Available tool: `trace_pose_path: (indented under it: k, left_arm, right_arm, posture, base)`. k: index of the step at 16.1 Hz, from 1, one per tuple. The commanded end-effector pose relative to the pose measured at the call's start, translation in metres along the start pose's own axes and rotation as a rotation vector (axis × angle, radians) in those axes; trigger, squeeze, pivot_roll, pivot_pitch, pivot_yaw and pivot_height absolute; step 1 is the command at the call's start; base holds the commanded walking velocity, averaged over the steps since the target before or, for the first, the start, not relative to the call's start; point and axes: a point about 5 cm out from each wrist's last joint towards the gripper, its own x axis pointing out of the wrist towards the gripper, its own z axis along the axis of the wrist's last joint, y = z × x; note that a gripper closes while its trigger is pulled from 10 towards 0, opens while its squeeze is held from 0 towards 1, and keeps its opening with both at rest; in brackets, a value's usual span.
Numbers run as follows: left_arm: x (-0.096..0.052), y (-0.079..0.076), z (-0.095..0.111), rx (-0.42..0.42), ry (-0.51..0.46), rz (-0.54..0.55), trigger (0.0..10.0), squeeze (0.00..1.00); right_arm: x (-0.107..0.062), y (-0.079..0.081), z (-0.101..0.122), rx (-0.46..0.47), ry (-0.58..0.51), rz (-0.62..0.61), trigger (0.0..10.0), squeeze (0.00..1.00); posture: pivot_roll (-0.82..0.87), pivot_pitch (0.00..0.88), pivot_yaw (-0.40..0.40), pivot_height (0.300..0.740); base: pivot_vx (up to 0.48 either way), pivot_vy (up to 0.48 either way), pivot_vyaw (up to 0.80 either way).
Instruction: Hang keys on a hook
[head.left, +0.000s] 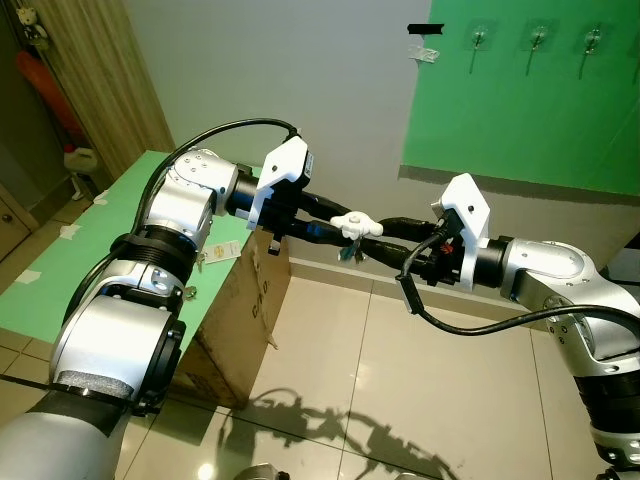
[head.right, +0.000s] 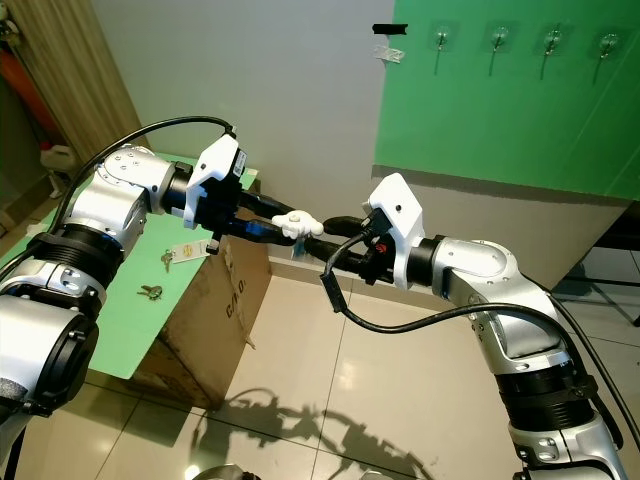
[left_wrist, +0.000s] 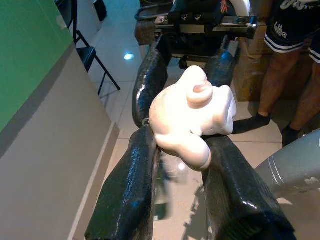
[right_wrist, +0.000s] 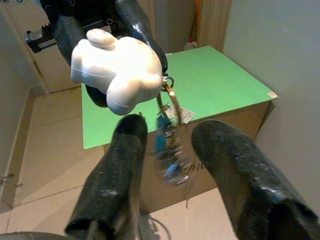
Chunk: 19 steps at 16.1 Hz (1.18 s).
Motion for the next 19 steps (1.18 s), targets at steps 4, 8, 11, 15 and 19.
trace_pose_path:
  k: [4, 8, 11, 15, 19]
  left_arm:
    - [-0.005, 0.0036, 0.01, 0.031, -0.001, -0.001, 10.0, 0.0]
    - [-0.0026, 0.0021, 0.0088, 0.033, 0.0, -0.015, 10.0, 0.0]
    - [-0.0024, 0.0019, 0.0086, 0.033, 0.0, -0.017, 10.0, 0.0]
    - [-0.0017, 0.0018, 0.0083, 0.031, -0.001, -0.018, 10.0, 0.0]
    - [-0.0006, 0.0031, 0.0088, 0.006, -0.012, -0.006, 10.0, 0.0]
  right_arm:
    - [0.0026, 0.0019, -0.0005, 0.013, 0.004, 0.023, 0.0, 0.0]
    - [0.0056, 0.0032, -0.0012, 0.011, 0.004, 0.032, 0.0, 0.0]
    - [0.0073, 0.0044, -0.001, 0.014, -0.003, 0.038, 0.0, 0.0]
    - [0.009, 0.0057, 0.0014, 0.024, -0.031, 0.045, 0.0, 0.0]
    - [0.009, 0.0067, 0.0025, 0.033, -0.048, 0.047, 0.0, 0.0]
  posture:
    - [-0.2, 0.0, 0.06, 0.74]
    - [-0.19, 0.0, 0.057, 0.74]
    - [-0.19, 0.0, 0.056, 0.74]
    - [-0.19, 0.0, 0.057, 0.74]
    - [-0.19, 0.0, 0.057, 0.74]
  base:
    - [0.0, 0.0, 0.0]
    - [0.0, 0.0, 0.0]
    - [0.0, 0.0, 0.0]
    - [0.0, 0.0, 0.0]
    - [0.0, 0.0, 0.0]
